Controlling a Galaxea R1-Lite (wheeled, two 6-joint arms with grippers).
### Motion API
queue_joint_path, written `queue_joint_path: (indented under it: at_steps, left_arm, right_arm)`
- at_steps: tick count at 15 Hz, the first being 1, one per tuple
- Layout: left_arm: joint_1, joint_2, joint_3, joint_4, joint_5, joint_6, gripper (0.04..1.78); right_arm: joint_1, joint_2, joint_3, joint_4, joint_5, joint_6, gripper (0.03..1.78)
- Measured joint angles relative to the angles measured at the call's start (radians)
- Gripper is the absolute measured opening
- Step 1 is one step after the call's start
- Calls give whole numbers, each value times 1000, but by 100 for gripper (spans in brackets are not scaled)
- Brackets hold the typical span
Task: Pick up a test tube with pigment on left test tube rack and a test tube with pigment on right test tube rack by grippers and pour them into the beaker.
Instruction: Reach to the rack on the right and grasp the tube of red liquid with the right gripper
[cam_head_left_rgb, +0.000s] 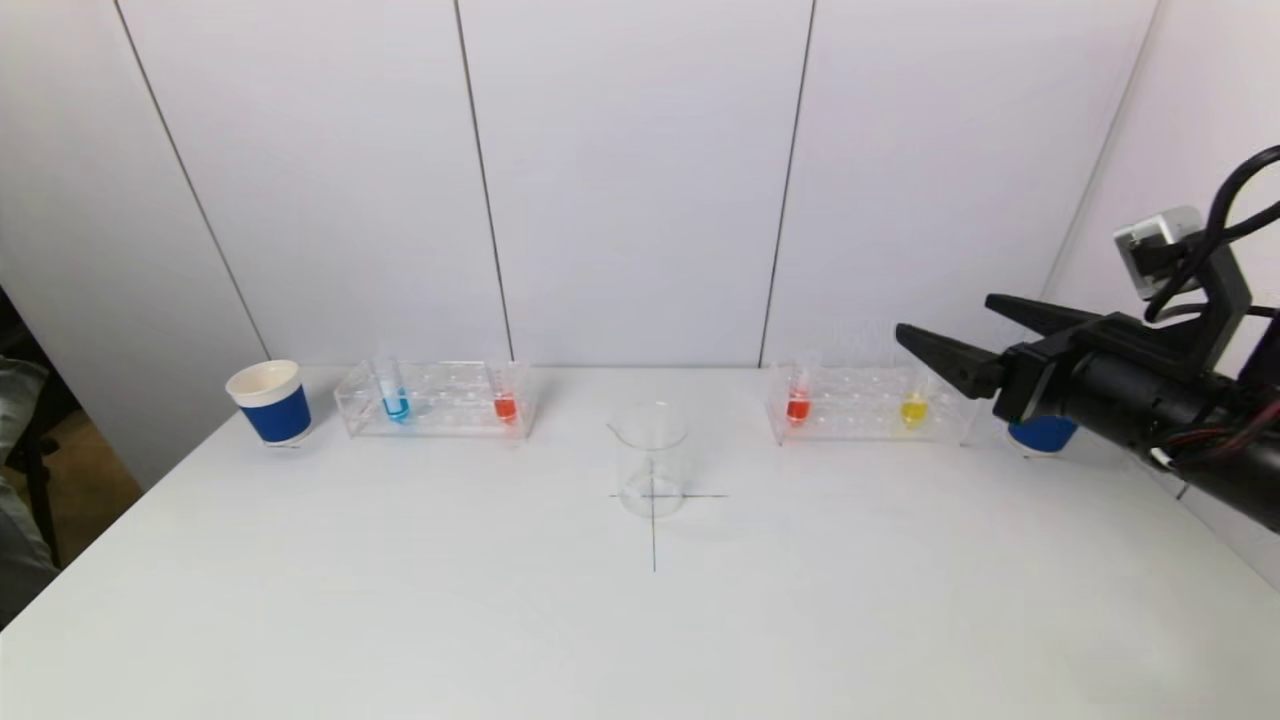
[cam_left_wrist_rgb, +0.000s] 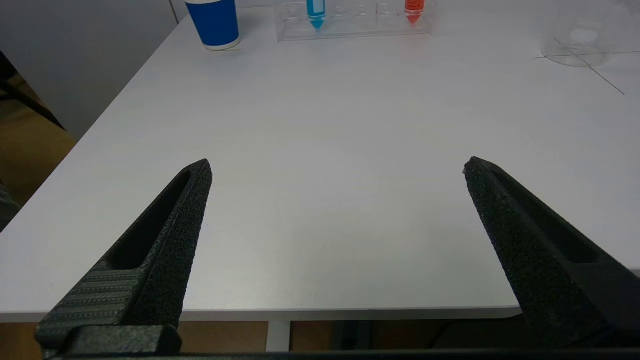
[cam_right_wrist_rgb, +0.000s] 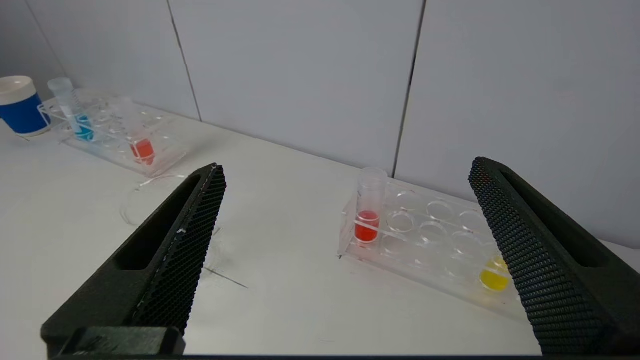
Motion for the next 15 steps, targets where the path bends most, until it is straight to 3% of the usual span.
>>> queue_joint_path:
  at_steps: [8, 15]
  left_arm:
    - [0, 0, 0, 0, 1, 0, 176]
    - [0, 0, 0, 0, 1, 0, 176]
  right_arm:
    - [39, 257, 56, -331, -80, 3, 177]
    - [60, 435, 31, -469, -137, 5, 177]
